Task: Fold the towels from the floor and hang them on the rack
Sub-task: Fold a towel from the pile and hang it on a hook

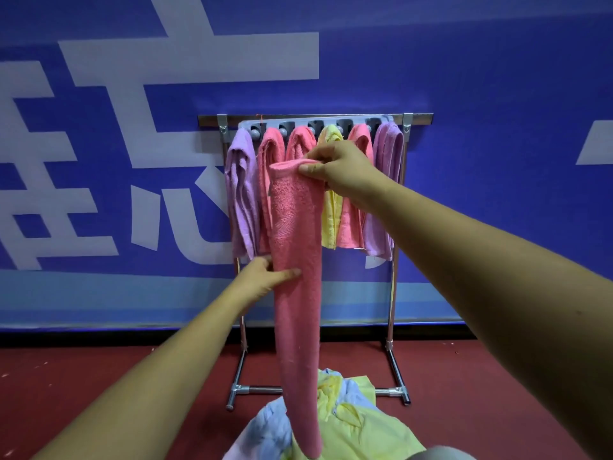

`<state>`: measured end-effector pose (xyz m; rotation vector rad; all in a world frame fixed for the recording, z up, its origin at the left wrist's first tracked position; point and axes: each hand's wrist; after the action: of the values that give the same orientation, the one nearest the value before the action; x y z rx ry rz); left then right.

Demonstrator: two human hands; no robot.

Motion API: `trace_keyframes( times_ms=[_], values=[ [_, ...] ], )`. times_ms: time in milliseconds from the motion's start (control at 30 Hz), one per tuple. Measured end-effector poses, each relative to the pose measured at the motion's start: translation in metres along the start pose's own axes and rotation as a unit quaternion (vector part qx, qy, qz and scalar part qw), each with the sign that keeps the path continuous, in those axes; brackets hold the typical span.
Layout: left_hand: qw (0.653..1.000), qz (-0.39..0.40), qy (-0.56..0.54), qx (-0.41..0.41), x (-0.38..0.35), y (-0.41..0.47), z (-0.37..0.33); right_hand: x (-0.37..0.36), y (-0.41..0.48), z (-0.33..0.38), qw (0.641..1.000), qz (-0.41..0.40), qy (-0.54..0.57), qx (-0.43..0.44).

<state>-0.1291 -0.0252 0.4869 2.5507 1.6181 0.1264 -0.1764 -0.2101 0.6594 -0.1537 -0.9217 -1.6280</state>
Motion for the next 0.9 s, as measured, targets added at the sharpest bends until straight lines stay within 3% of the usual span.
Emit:
trace_keyframes(
  times_ms=[233,333,467,567,667,767,900],
  values=[
    [0.997,0.016,-0.006,0.081,-0.008,-0.011,0.068,0.011,0.022,0.004,0.995,-0.078,0.053,-0.013],
    [0.994,0.014,-0.033,0.099,-0.001,-0.016,0.080,0.020,0.035,-0.013,0.989,-0.137,0.018,-0.048],
    [0.987,0.015,-0.118,0.112,0.021,-0.019,0.051,0.031,0.028,-0.055,0.970,-0.200,-0.010,-0.140],
    [0.977,0.003,-0.205,0.051,0.038,-0.013,0.009,0.021,0.005,-0.094,0.954,-0.213,0.001,-0.210],
    [0.978,0.017,-0.207,0.028,0.051,-0.007,-0.038,-0.010,-0.019,-0.129,0.935,-0.162,0.012,-0.314],
    [0.985,0.051,-0.160,0.050,0.052,-0.008,-0.072,-0.043,-0.043,-0.146,0.915,-0.042,0.024,-0.400],
    [0.983,0.107,-0.131,0.067,0.044,-0.010,-0.093,-0.073,-0.065,-0.140,0.914,0.096,-0.073,-0.386]
  ],
)
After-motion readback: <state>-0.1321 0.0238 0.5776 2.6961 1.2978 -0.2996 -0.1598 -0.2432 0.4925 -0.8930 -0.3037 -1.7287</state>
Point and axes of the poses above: each hand's wrist, its own y-axis towards the middle knuckle, its own x-axis out of the back of the hand, z = x × y, and after that the axes turned 11 degrees about -y, right-handed
